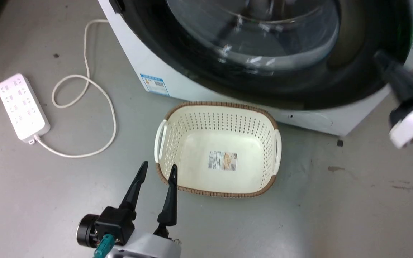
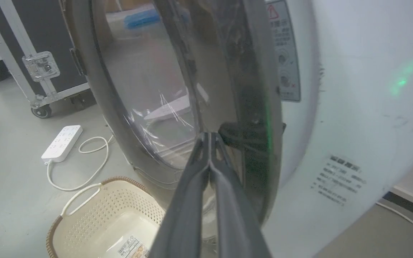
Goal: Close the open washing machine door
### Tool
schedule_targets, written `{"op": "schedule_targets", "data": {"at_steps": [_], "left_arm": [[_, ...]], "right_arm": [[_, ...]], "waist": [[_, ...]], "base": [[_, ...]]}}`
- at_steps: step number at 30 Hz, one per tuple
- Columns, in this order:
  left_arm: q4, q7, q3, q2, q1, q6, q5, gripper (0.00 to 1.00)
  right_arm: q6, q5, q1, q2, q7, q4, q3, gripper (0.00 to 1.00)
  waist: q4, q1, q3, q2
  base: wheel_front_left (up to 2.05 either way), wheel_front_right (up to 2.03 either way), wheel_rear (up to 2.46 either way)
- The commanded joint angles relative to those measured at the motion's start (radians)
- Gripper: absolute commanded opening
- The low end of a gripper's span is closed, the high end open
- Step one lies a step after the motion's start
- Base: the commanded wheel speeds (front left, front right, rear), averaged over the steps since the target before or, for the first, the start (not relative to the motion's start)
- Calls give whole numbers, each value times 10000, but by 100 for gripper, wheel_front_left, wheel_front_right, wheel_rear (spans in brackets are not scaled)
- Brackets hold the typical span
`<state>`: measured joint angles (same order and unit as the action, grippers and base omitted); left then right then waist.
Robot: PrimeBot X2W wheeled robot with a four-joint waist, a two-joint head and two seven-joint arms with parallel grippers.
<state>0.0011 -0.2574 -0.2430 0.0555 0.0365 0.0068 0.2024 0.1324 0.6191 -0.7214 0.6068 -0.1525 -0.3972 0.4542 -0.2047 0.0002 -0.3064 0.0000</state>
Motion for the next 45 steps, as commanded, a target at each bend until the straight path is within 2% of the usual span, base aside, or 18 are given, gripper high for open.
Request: {"op": "schedule_targets", "data": {"at_steps": [1, 10, 17, 18, 19, 25, 27, 28, 34, 40, 45], "left_arm": [[-26, -43, 12, -19, 181, -1, -92, 100], [-73, -43, -148, -49, 511, 59, 10, 100], [72, -43, -98, -51, 431, 93, 78, 100], [111, -43, -51, -51, 381, 76, 85, 100], [229, -43, 143, -51, 190, -10, 111, 100], [482, -43, 576, -52, -308, -84, 217, 100], [616, -43, 758, -52, -685, -169, 202, 100], [678, -43, 884, -52, -899, -201, 144, 100], [838, -43, 1125, -50, -1143, -82, -244, 100], [863, -43, 1230, -28, -1292, -104, -412, 100], [923, -43, 1335, -37, -1359, -39, -414, 100]], "right_arm": [[-17, 101, -395, -14, 71, -282, -136, 0], [-17, -276, -1822, -319, 243, -2219, -274, 0], [-17, 91, -1717, -649, -148, -2830, 112, 0], [-17, 236, -1552, -706, -242, -2750, 277, 38], [-17, 397, -867, -670, -613, -2543, 686, 100], [-17, 530, 846, -922, -1032, -2077, 379, 100], [-17, 122, 2154, -1313, -1081, -1397, -342, 100], [-17, -450, 3066, -1651, -1086, -674, -1139, 100], [-17, -2538, 5645, -3150, -1090, 1882, -3322, 100], [-17, -4069, 7339, -4589, -1091, 3279, -4314, 100], [-17, -4503, 7994, -5141, -1091, 3569, -4555, 100]], "waist": [[14, -2, -139, 0], [42, -2, -271, 0], [199, -2, 318, 0], [241, -2, 490, 0], [397, -2, 1147, 0], [817, -2, 2389, 0], [1164, -2, 3040, 0], [1405, -2, 3273, 0], [2046, -2, 3613, 0], [2460, -2, 3753, 0], [2566, -2, 3722, 0]], "base": [[0, 0, 0], [0, 0, 0], [0, 0, 0], [0, 0, 0], [0, 0, 0], [0, 0, 0], [0, 0, 0], [0, 0, 0], [0, 0, 0], [0, 0, 0], [0, 0, 0]]}}
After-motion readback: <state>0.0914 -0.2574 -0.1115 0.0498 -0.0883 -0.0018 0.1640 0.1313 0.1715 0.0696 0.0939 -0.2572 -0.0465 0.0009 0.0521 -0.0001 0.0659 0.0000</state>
